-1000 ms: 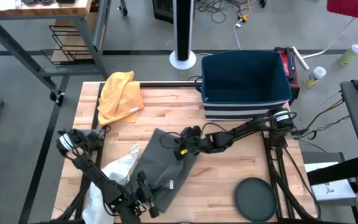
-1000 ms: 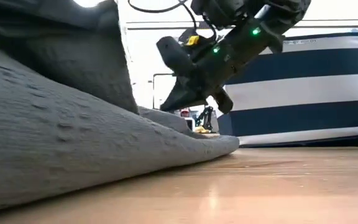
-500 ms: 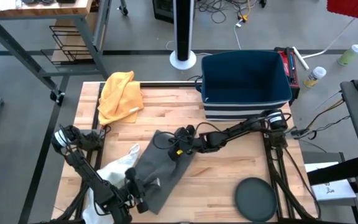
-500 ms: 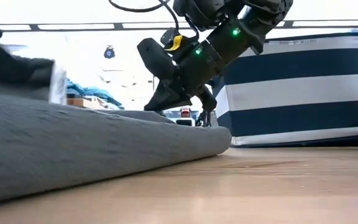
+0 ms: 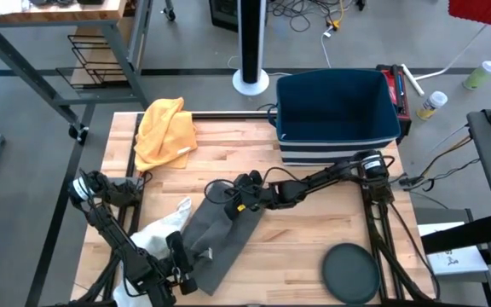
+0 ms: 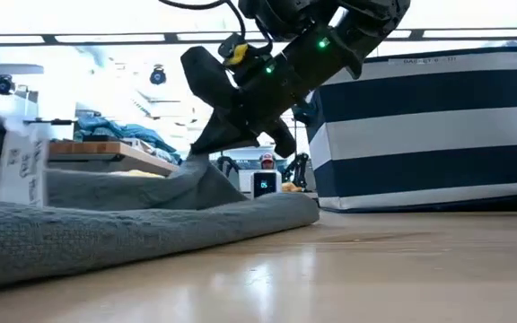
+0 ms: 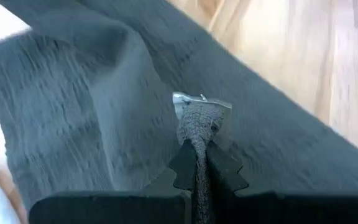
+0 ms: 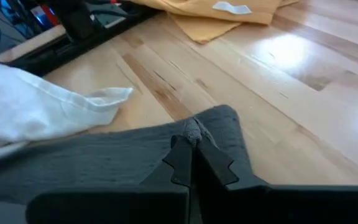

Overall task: Fold kitchen towel into neat rectangle
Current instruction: Fold the gray towel

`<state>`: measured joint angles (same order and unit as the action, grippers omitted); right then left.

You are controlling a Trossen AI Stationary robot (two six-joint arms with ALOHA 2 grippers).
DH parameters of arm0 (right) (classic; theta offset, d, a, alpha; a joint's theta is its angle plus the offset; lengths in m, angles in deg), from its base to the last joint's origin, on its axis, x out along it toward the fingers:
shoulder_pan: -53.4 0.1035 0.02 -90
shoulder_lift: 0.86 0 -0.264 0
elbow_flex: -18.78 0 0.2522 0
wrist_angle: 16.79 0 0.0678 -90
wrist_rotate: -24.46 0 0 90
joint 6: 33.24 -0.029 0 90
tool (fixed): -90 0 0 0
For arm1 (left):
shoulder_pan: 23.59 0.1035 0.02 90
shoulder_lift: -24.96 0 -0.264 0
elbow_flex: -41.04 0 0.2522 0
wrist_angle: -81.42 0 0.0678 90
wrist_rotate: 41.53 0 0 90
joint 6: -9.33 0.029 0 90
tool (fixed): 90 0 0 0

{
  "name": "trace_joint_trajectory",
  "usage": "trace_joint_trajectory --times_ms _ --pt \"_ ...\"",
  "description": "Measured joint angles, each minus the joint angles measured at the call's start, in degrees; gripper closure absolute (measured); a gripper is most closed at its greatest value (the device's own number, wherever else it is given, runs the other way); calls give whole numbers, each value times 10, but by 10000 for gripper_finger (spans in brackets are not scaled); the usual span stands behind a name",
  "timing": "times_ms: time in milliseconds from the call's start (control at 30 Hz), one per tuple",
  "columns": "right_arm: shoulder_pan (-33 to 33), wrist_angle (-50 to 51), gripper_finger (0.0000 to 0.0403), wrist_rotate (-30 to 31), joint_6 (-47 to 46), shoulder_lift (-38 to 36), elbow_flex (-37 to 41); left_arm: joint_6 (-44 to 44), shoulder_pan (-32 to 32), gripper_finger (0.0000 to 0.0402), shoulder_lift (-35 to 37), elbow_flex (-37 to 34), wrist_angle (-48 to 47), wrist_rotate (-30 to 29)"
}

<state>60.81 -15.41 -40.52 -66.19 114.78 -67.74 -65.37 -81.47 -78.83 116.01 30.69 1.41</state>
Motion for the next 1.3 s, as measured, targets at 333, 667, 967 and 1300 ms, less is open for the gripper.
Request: trace_joint_trajectory --times_ms 333,667,967,1300 --pt "-12 -2 403 -11 -4 75 -46 -1 -1 395 0 0 -12 66" --pt "-18 24 325 0 -9 94 -59 -55 -7 321 12 0 -47 90" --pt "-16 113 227 0 12 47 -59 -113 -24 228 71 0 -158 95" --pt "49 309 197 -87 70 -26 -58 -24 -37 216 67 0 -38 56"
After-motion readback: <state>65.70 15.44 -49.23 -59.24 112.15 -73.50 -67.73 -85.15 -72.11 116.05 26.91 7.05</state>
